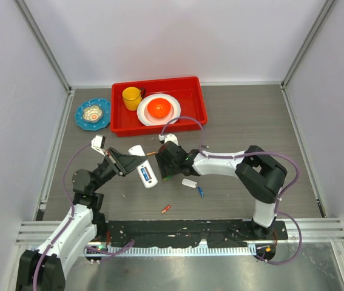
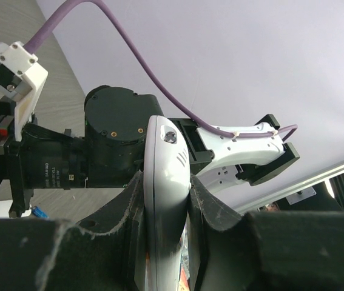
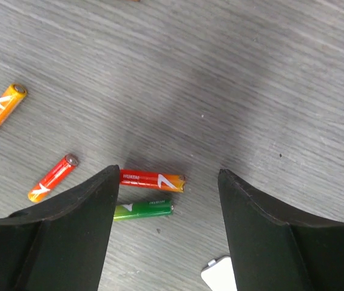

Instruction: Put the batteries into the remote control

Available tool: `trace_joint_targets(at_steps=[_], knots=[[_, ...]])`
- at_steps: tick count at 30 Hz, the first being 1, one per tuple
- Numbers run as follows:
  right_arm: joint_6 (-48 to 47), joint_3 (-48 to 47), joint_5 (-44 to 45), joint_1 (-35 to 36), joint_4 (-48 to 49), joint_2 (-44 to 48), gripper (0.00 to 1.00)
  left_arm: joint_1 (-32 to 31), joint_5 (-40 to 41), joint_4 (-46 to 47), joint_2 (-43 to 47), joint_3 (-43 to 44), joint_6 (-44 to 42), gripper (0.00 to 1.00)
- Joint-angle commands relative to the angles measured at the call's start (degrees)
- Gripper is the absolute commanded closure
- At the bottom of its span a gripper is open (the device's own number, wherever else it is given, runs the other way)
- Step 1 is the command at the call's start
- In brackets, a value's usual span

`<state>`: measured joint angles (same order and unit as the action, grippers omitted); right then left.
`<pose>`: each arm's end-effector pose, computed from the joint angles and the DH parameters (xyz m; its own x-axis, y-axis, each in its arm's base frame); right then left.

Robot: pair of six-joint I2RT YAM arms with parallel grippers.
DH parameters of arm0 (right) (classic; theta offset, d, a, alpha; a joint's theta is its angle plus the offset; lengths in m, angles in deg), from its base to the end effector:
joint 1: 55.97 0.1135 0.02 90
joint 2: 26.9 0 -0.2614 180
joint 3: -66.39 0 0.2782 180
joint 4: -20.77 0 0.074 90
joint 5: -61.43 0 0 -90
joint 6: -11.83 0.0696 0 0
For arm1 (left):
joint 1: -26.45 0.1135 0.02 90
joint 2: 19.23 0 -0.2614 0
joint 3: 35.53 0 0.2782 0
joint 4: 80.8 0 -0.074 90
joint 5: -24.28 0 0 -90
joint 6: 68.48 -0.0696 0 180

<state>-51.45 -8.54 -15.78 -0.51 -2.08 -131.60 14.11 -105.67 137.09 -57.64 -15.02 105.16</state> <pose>0.2474 0.3322 0.1155 -0.7293 -0.2863 -0.6214 -0.4469 0.8871 0.1158 0.1854 -0.0863 0.2339 -0.7117 -0.6242 -0.3223 0.4154 -0.0039 -0.9097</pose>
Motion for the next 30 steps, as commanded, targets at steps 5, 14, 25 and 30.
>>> trace_joint_targets(at_steps=[5, 14, 25, 30], knots=[[0.88, -3.26, 1.97, 1.84, -0.86, -2.25, 0.32, 0.21, -0.49, 3.0, 0.36, -0.23, 0.21, 1.0], [0.88, -3.7, 4.6, 2.9, -3.4, -2.78, 0.35, 0.21, -0.66, 2.74, 0.62, -0.41, 0.3, 1.0], [1.14, -1.86, 6.1, 3.69, -4.2, -2.17, 0.49, 0.21, -0.66, 2.47, 1.06, -0.94, 0.39, 1.0], [-2.71, -0.63, 8.38, 3.43, -5.25, 2.22, 0.64, 0.21, -0.66, 2.39, 0.97, -0.76, 0.04, 1.0]])
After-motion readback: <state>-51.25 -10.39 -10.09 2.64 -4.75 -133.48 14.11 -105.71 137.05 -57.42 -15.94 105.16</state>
